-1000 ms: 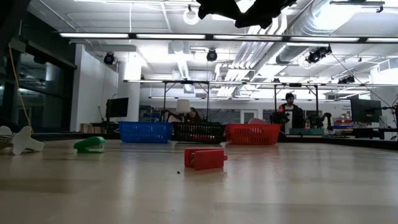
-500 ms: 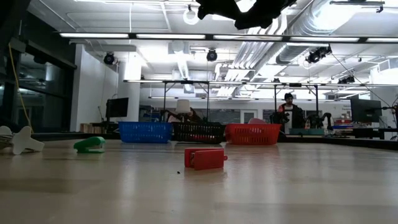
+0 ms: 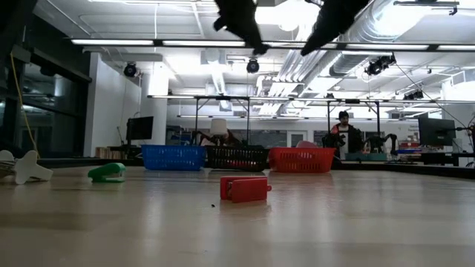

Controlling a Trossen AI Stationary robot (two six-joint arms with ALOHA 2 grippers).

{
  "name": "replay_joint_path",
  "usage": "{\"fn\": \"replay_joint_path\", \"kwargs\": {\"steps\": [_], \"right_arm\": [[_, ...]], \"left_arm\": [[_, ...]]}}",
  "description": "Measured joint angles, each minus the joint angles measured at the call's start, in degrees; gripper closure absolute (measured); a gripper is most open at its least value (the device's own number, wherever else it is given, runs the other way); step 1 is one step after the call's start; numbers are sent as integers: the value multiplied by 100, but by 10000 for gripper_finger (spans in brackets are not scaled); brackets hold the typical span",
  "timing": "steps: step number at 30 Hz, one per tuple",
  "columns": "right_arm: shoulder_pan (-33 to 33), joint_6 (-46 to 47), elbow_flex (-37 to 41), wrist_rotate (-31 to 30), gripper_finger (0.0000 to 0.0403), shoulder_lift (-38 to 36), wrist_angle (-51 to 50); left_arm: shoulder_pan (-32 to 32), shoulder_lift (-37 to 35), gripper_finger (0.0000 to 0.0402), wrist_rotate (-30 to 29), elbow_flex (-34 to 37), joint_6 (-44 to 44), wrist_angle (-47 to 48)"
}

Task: Pick and place Stapler, Stapler remover, tape
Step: Put the black staple remover into the blue bin

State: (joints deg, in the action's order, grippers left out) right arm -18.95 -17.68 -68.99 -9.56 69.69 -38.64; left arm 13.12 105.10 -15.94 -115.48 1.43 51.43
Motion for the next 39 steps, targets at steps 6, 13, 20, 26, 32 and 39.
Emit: {"fn": "replay_joint_path", "kwargs": {"steps": [6,13,20,26,32,39], "right_arm": [[-295,-43,0,-16,205,-2,-146],[-584,-41,0,155,208,-4,-166],[-740,-41,0,157,212,-4,-181],[-810,-39,0,264,214,-4,-188],[-809,-39,0,297,215,-4,-188],[-807,-26,0,386,219,-4,-188]], "left_arm": [[415,-9,320,-260,458,837,274],[878,-3,320,-267,1364,1953,273],[1278,-2,313,-267,2261,3070,220],[1526,-2,319,-263,2992,3763,70],[1634,0,314,-294,3548,4362,-184],[1664,7,311,-560,3878,4840,-330]]}}
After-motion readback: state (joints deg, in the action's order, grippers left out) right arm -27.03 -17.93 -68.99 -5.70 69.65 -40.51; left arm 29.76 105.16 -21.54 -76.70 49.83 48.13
